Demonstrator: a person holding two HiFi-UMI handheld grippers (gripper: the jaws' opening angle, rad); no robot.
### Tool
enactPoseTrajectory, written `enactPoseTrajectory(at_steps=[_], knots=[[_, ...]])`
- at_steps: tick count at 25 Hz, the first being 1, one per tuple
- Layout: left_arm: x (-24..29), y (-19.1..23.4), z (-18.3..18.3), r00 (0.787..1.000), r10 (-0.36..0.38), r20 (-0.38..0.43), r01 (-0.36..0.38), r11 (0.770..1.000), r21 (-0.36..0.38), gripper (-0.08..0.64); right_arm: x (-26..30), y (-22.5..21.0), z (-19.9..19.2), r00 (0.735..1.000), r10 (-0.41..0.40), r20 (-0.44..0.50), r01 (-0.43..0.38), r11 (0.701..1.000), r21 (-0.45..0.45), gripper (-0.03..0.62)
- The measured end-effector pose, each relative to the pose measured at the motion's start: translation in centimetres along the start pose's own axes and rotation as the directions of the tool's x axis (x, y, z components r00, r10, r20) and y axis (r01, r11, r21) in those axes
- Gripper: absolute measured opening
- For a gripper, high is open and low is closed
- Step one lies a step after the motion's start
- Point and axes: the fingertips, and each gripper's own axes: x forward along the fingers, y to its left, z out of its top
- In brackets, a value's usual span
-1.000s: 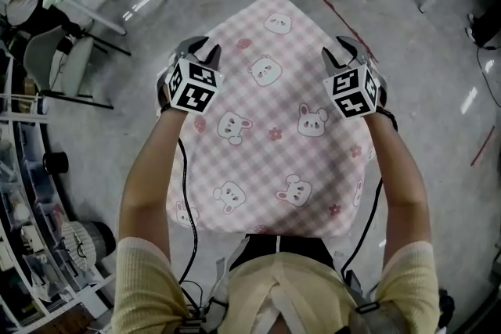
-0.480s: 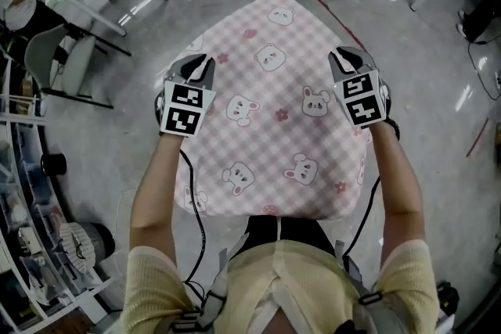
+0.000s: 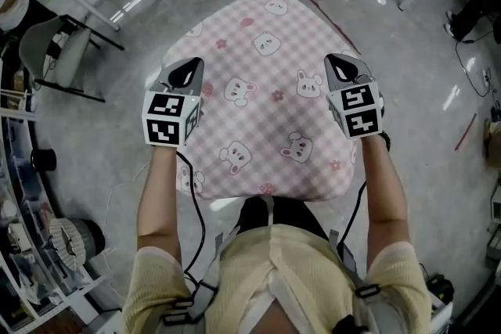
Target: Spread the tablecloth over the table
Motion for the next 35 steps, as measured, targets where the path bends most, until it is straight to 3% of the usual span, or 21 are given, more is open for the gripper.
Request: enactPoseTrajectory(at_steps=[12,22,35], knots=[[-4.7,-3.2,-0.4,0.998,-0.055,0.043,0.059,0.992,-0.109,0.006,-5.1,3.4,-0.5,1.000,-0.022,0.013,0.021,0.999,0.044,0.005],[-8.1,-5.4,-2.8,0.995,-0.080,0.061,0.091,0.972,-0.218,0.006,-8.1,5.3,-2.0,0.999,-0.033,0.037,0.026,0.983,0.184,0.005],[-10.3,-7.5,-8.5,0.997,-0.070,-0.015,0.061,0.945,-0.320,0.006,-9.8,7.9,-6.3,1.000,-0.020,-0.016,0.023,0.959,0.281,0.005]])
